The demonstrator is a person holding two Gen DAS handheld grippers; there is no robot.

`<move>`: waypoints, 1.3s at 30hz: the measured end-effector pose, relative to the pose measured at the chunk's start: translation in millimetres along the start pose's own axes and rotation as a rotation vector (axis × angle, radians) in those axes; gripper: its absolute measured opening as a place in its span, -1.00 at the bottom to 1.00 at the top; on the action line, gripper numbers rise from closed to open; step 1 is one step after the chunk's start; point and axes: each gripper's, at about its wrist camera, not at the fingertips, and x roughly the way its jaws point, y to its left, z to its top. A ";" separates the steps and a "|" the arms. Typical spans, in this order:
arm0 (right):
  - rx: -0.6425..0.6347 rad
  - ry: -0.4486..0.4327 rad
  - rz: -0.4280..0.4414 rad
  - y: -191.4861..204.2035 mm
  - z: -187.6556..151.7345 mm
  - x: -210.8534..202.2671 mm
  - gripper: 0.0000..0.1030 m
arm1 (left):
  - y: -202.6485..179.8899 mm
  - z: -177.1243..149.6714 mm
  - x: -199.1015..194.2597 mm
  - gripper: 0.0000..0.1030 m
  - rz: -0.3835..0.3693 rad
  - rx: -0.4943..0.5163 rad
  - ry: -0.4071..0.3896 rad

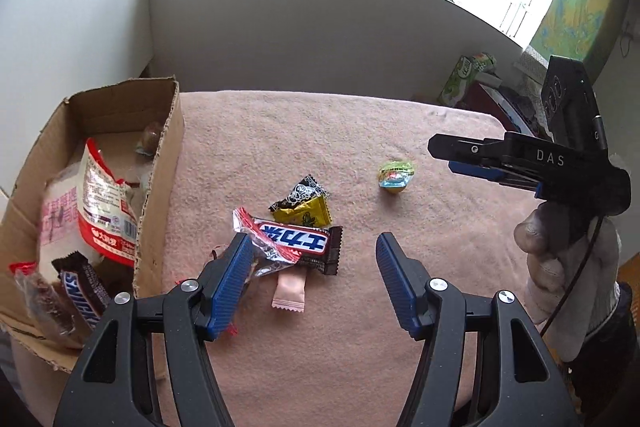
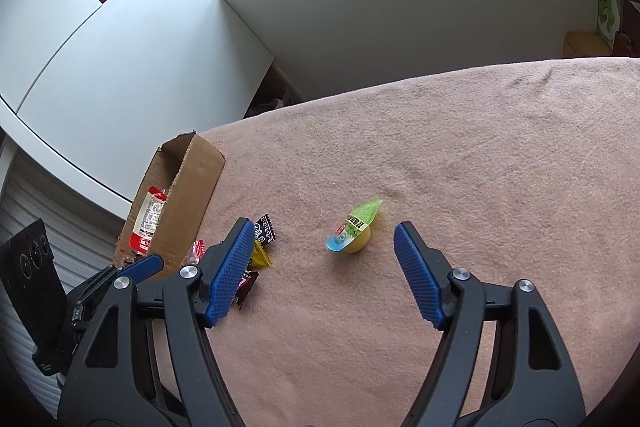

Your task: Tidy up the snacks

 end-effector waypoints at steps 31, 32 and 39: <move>-0.039 -0.046 0.018 4.3 -23.8 -34.0 0.26 | -37.7 -9.8 75.9 -0.46 -0.055 0.061 0.327; -0.042 -0.045 0.012 3.4 -24.8 -34.6 0.26 | -34.5 -10.6 71.7 -0.46 -0.082 0.043 0.319; -0.022 0.010 -0.024 -7.1 -18.0 -16.4 0.26 | -13.4 -19.2 41.2 -0.37 -0.048 0.043 0.211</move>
